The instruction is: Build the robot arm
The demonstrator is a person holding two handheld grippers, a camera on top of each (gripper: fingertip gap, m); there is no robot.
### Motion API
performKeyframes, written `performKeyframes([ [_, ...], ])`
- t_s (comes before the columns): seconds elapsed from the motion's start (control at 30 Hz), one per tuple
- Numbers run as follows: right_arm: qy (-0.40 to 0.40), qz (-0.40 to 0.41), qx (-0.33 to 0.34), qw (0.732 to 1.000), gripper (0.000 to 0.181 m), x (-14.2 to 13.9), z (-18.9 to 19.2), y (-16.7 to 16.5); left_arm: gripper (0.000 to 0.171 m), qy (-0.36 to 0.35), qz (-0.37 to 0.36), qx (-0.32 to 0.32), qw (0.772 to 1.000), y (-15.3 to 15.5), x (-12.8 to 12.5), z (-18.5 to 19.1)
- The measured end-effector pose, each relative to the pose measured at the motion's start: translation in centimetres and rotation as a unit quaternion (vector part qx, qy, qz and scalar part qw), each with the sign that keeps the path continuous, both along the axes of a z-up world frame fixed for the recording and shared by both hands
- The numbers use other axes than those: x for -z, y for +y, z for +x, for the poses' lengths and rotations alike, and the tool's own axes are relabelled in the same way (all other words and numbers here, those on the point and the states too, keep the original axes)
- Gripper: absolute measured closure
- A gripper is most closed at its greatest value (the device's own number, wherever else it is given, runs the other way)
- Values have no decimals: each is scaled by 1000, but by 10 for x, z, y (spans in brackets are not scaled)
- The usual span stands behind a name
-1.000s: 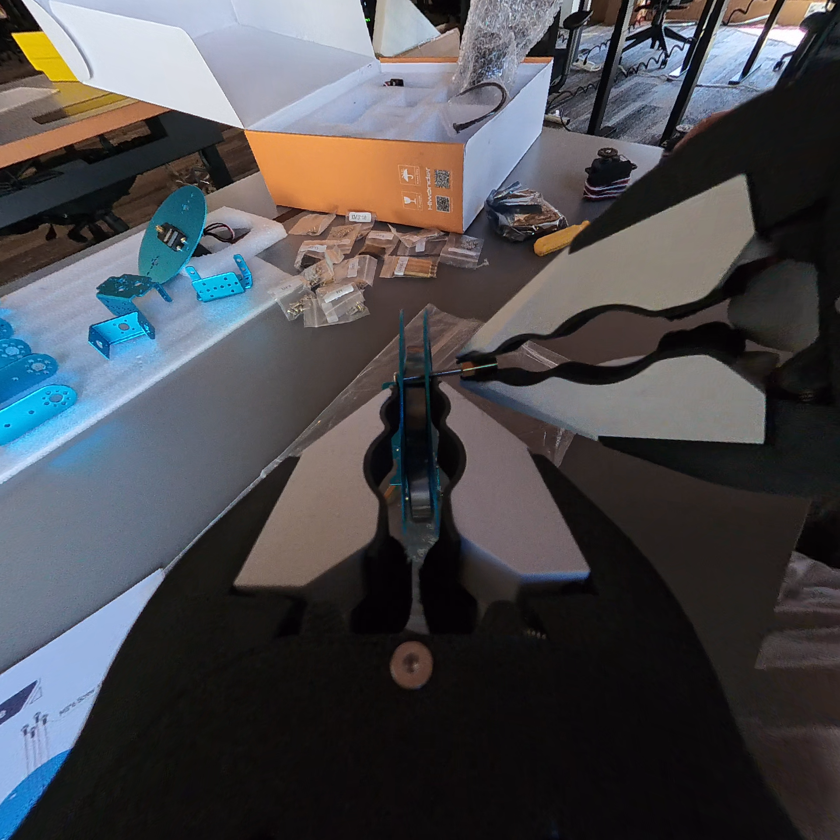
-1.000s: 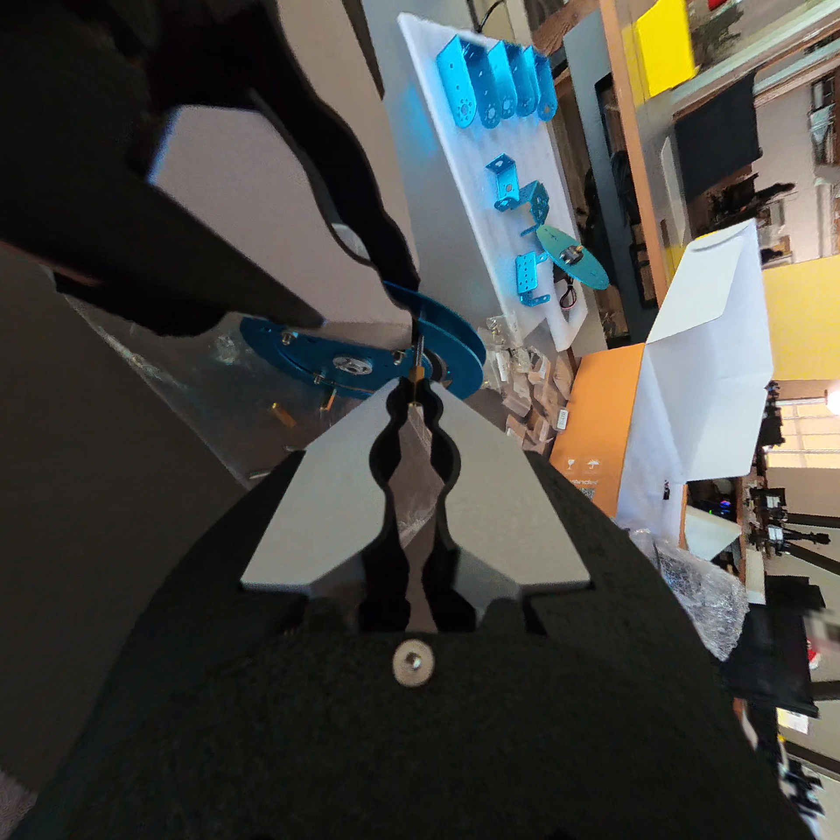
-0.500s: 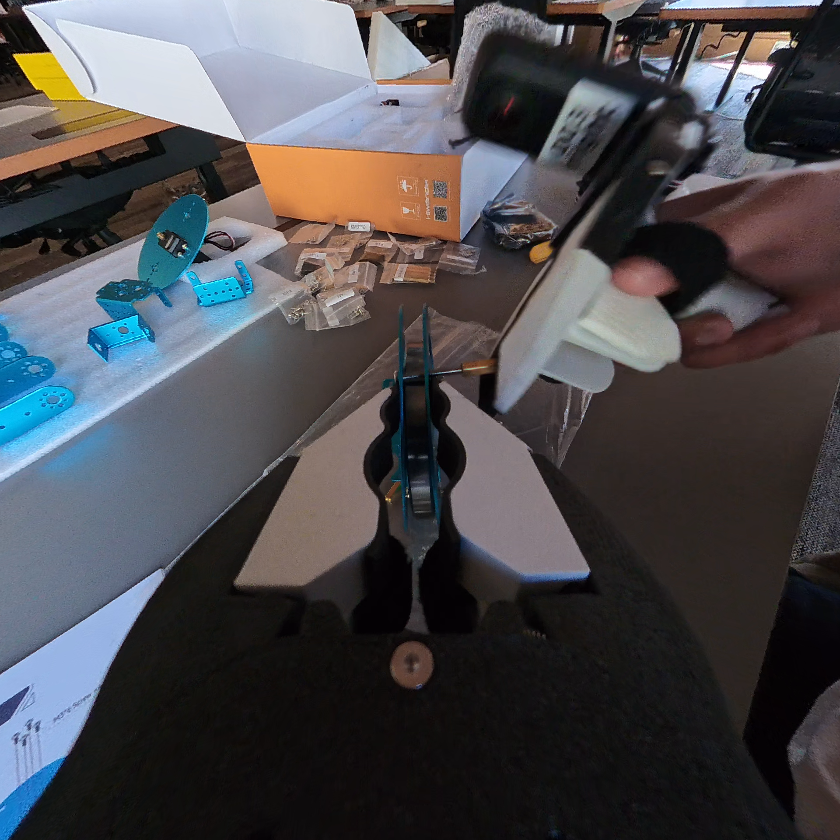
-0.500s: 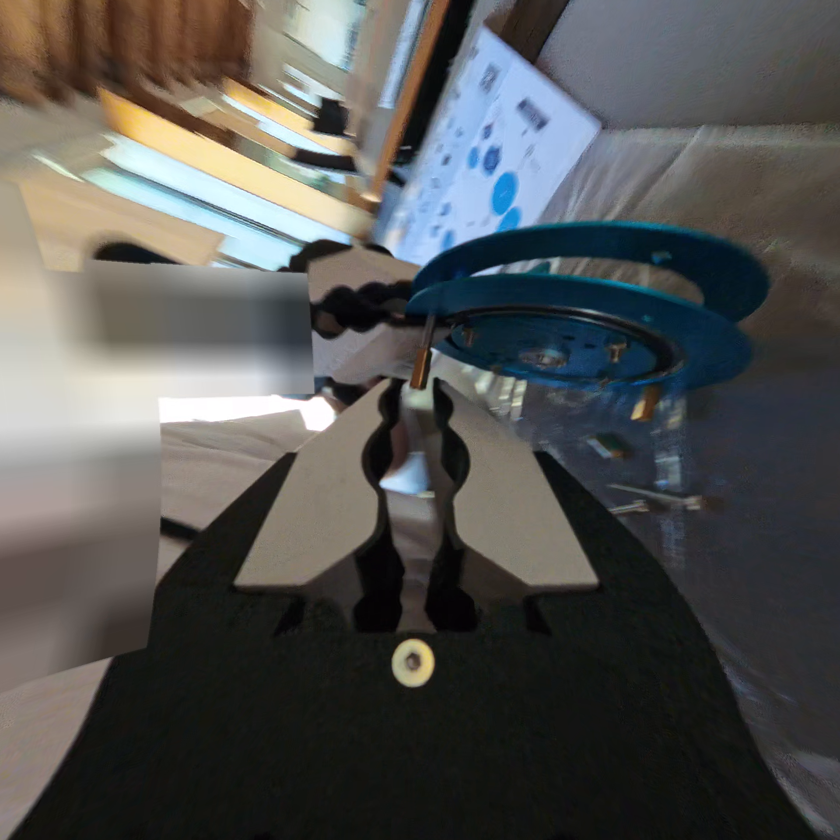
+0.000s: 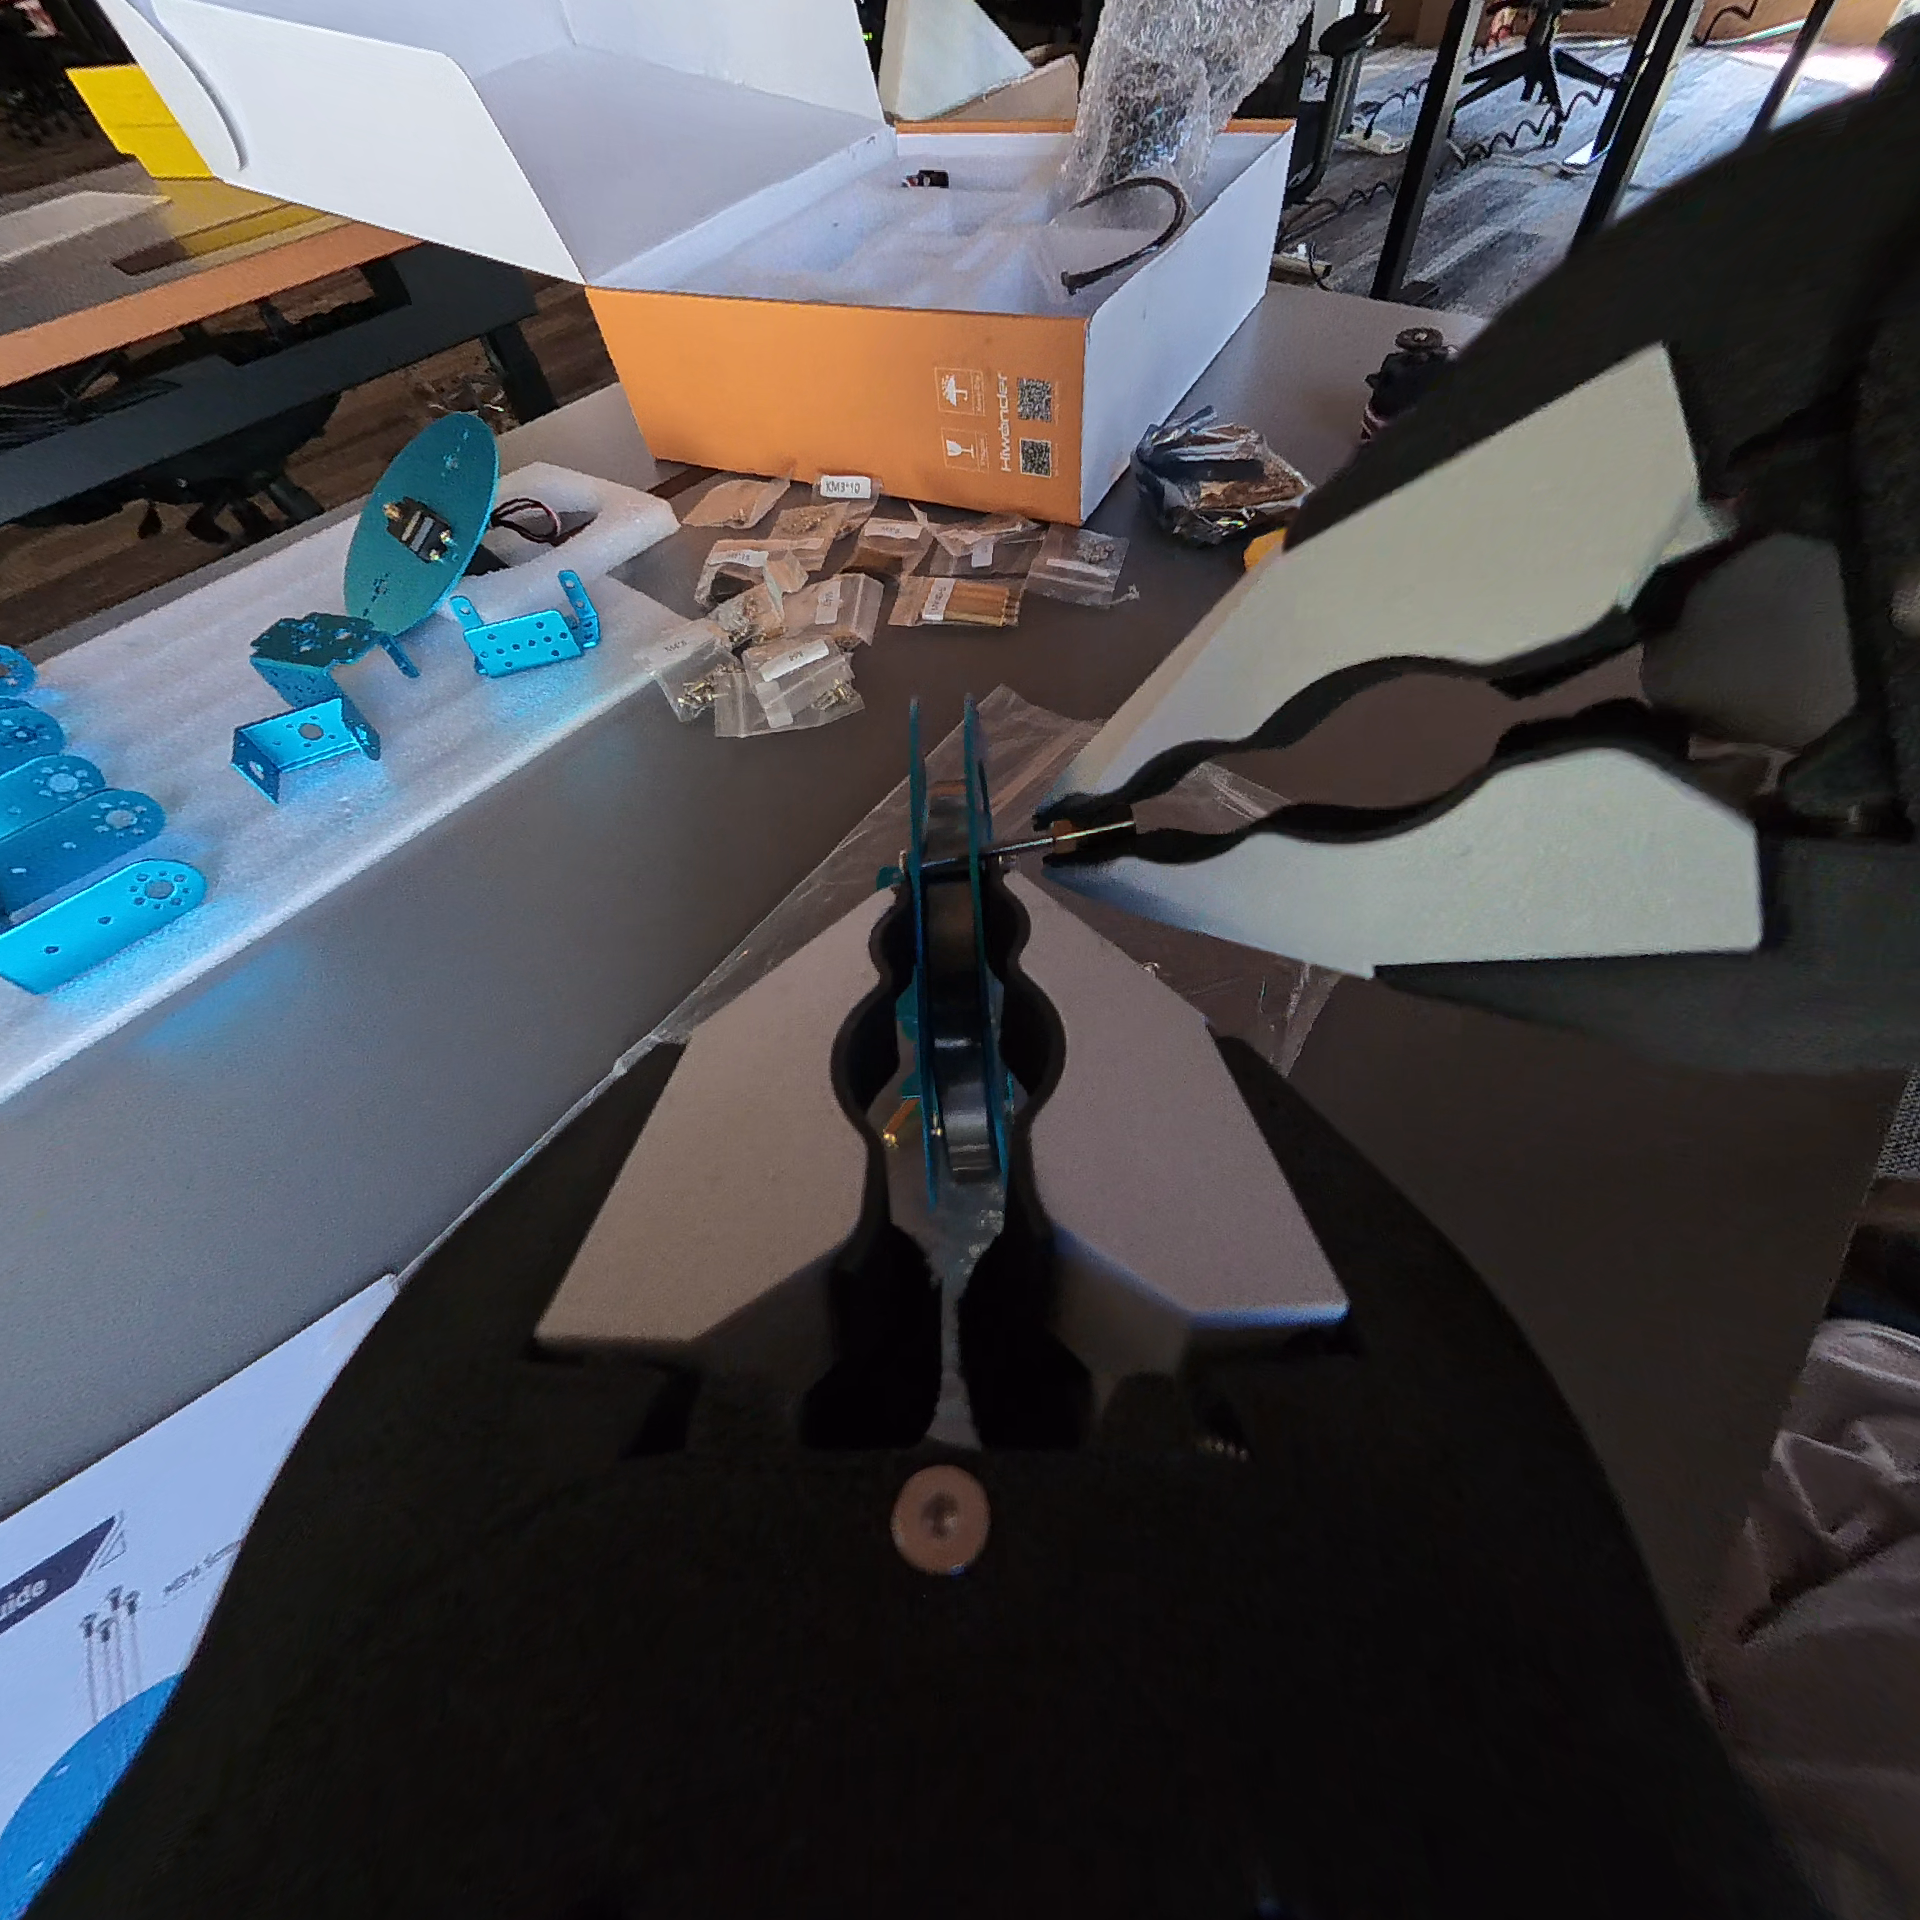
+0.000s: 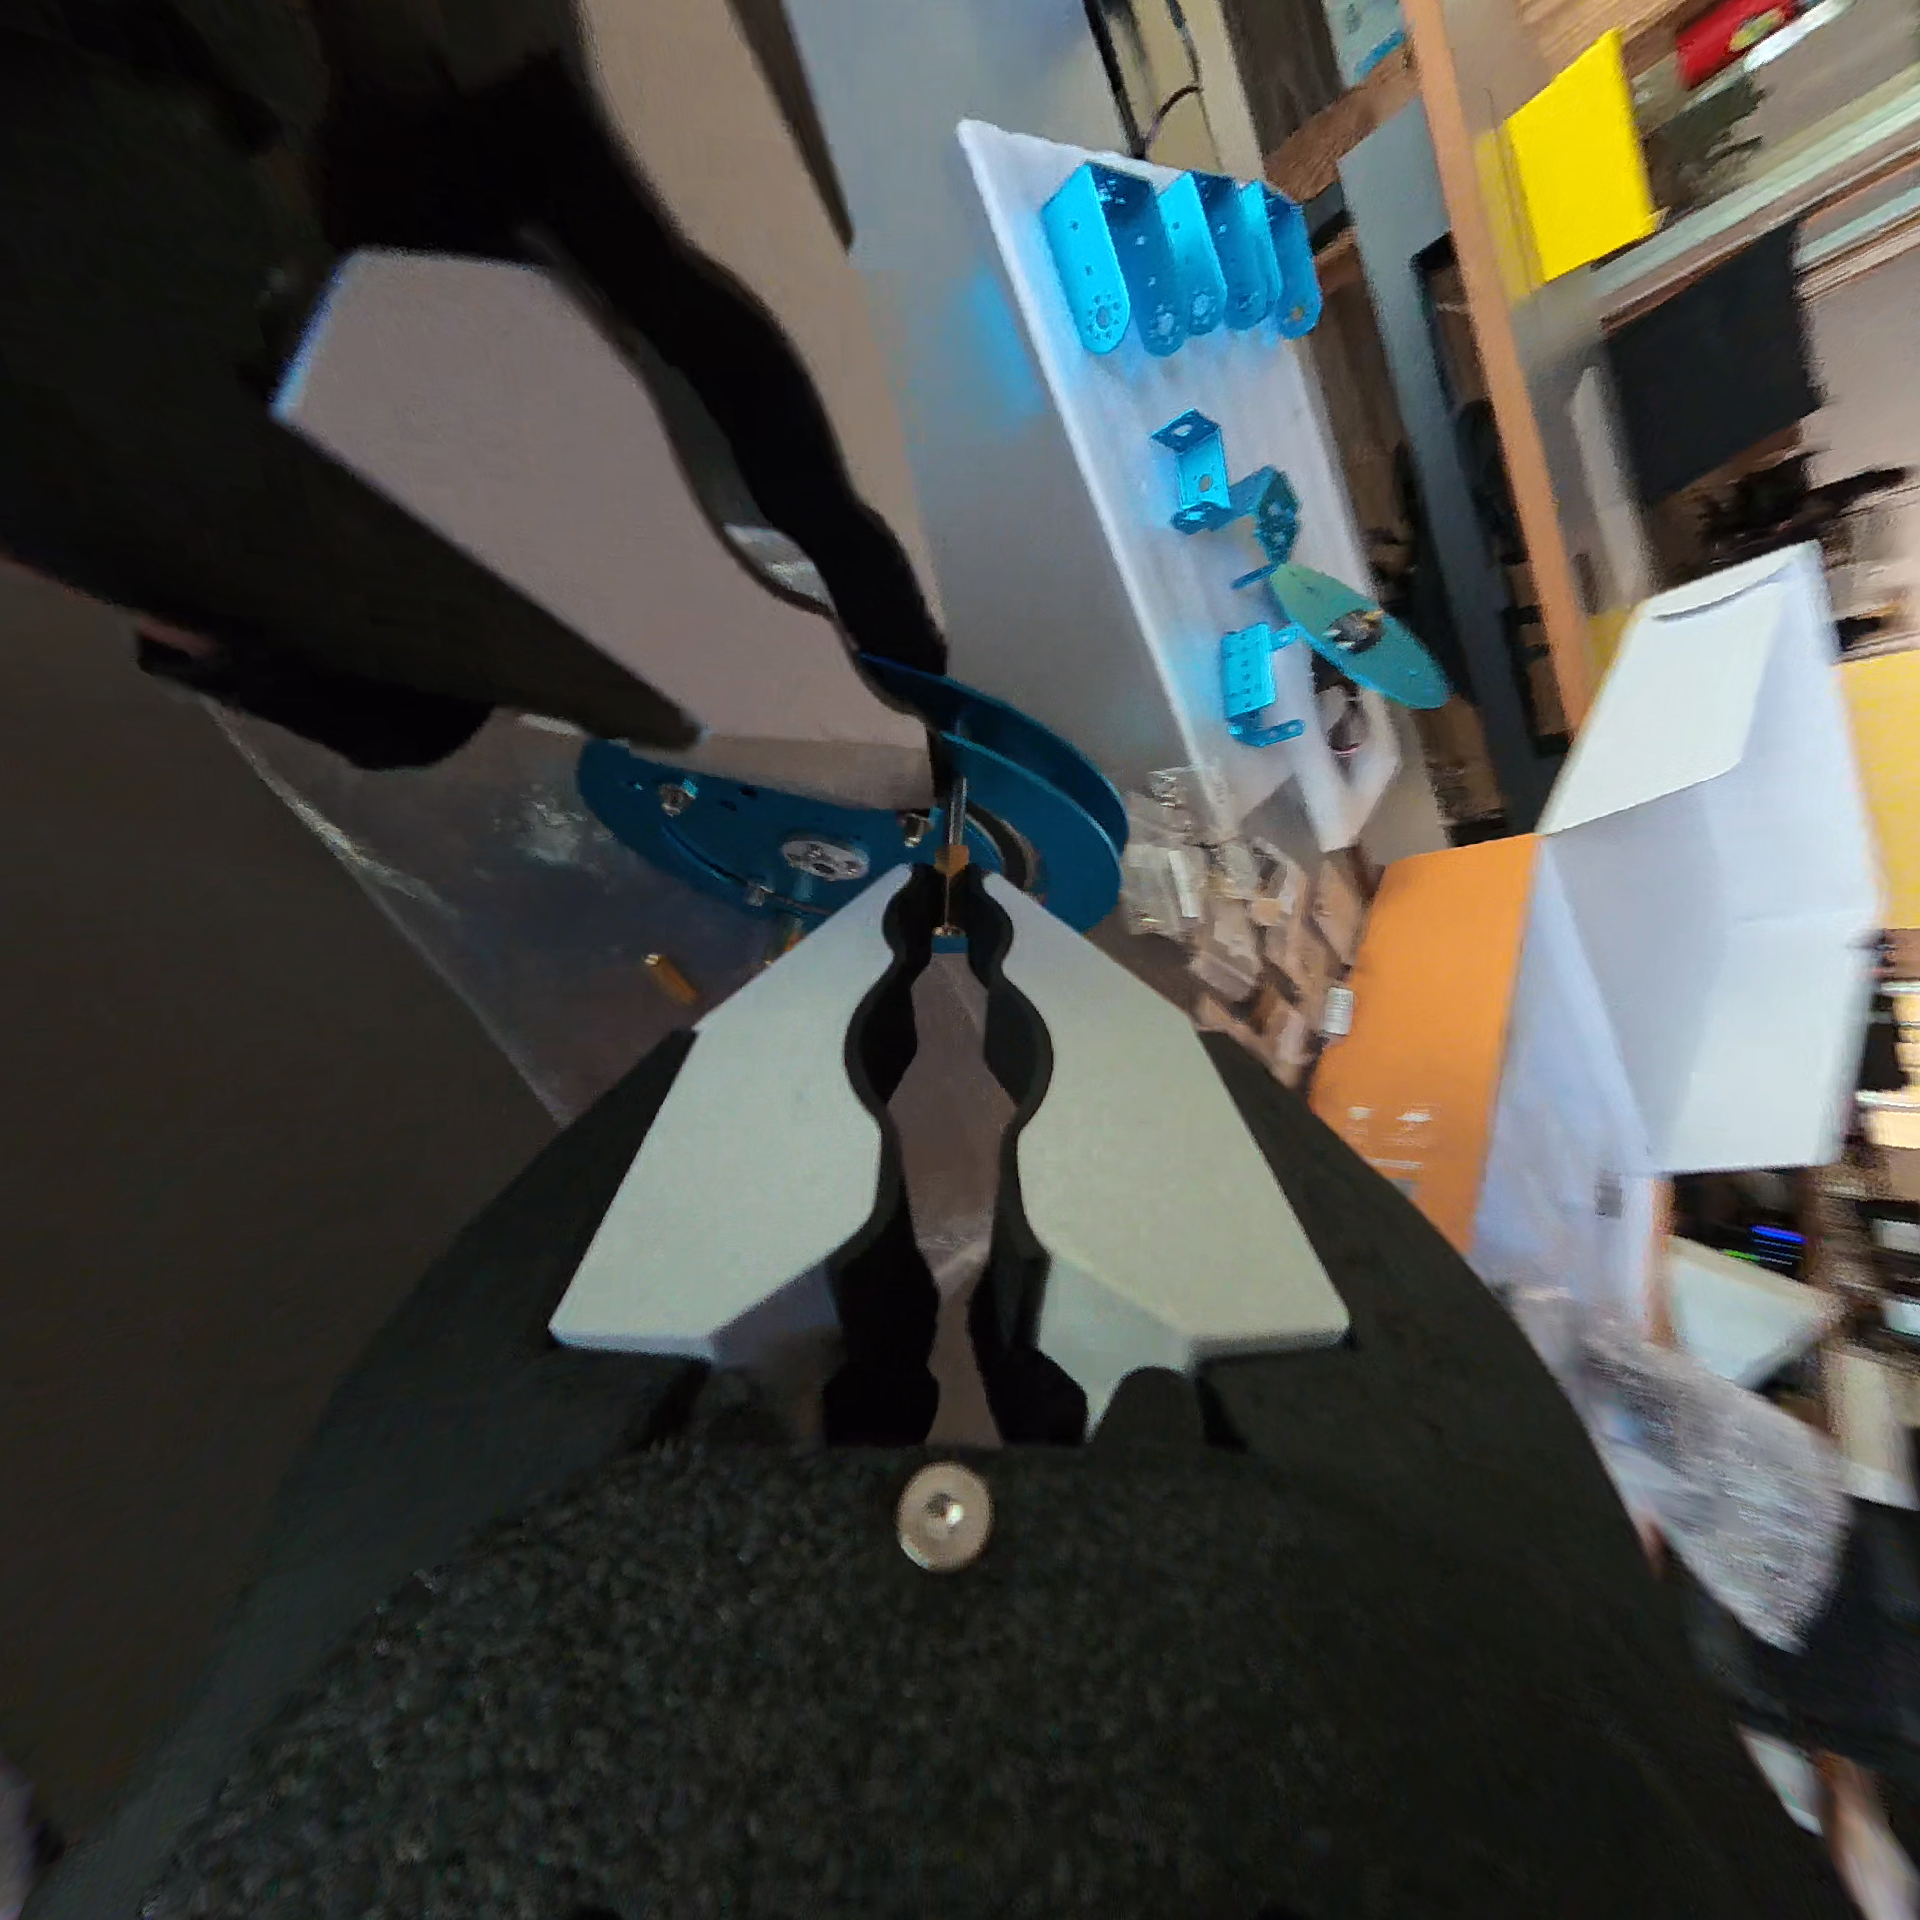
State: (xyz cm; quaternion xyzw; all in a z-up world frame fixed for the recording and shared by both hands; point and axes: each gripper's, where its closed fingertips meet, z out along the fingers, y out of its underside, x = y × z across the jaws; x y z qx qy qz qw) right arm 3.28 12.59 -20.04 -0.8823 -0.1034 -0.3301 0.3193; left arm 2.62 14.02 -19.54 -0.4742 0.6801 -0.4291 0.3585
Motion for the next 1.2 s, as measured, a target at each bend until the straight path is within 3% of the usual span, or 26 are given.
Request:
performKeyframes([
  [0.07,126,25,0,992,177,2,-4,2,160,-3,-2,-3,1000,1,0,-1],
  [0.13,329,61,8,942,177,5,-13,4,160,-6,1,-5,1000,3,0,-2],
  [0.17,447,78,15,891,177,5,-17,6,160,-7,2,-5,1000,3,1,-2],
  [0.23,664,103,24,740,177,1,-26,7,160,-9,2,-6,1000,4,1,-2],
  [0.3,795,115,23,595,178,-4,-32,8,160,-9,2,-5,1000,4,1,-3],
  [0.33,825,121,21,551,178,-5,-33,8,160,-9,3,-5,1000,3,1,-3],
  [0.37,828,127,14,546,178,-6,-33,8,160,-8,3,-4,1000,3,1,-3],
  [0.4,801,132,-4,584,176,-4,-33,7,160,-6,2,-3,1000,3,1,-3],
  [0.47,699,143,-29,701,160,-3,-32,5,160,-4,-2,-6,1000,4,1,-3],
  [0.57,425,121,-24,897,136,6,-20,-2,160,-2,-3,-7,1000,4,1,-2],
  [0.63,239,88,-7,967,134,6,-13,-5,160,-2,-1,-8,1000,4,1,-2],
  [0.73,25,51,1,998,140,-2,-9,-3,160,-1,2,-7,1000,1,0,-1],
  [0.8,-43,30,9,999,166,-5,-5,0,160,-1,5,-5,1000,0,0,0],
  [0.83,-47,27,7,999,176,-5,-5,2,160,-2,6,-7,1000,0,0,0],
  [0.9,-6,31,11,999,177,-5,-4,3,160,-5,4,-9,1000,2,0,0],
  [0.97,143,63,21,988,177,-2,-7,5,160,-6,-5,-8,1000,2,0,-1],
  [1.0,254,86,25,963,177,-2,-10,6,160,-7,-7,-7,1000,3,1,-1],
  [1.03,378,110,31,919,177,-1,-13,8,160,-9,-7,-7,1000,3,1,-2],
  [1.07,500,127,36,856,177,-1,-17,9,160,-10,-7,-8,1000,4,1,-3],
  [1.13,697,150,43,700,177,-4,-22,11,160,-12,-5,-5,1000,4,1,-3],
  [1.2,816,165,45,553,177,-6,-25,11,160,-10,-10,-3,1000,4,1,-3],
])
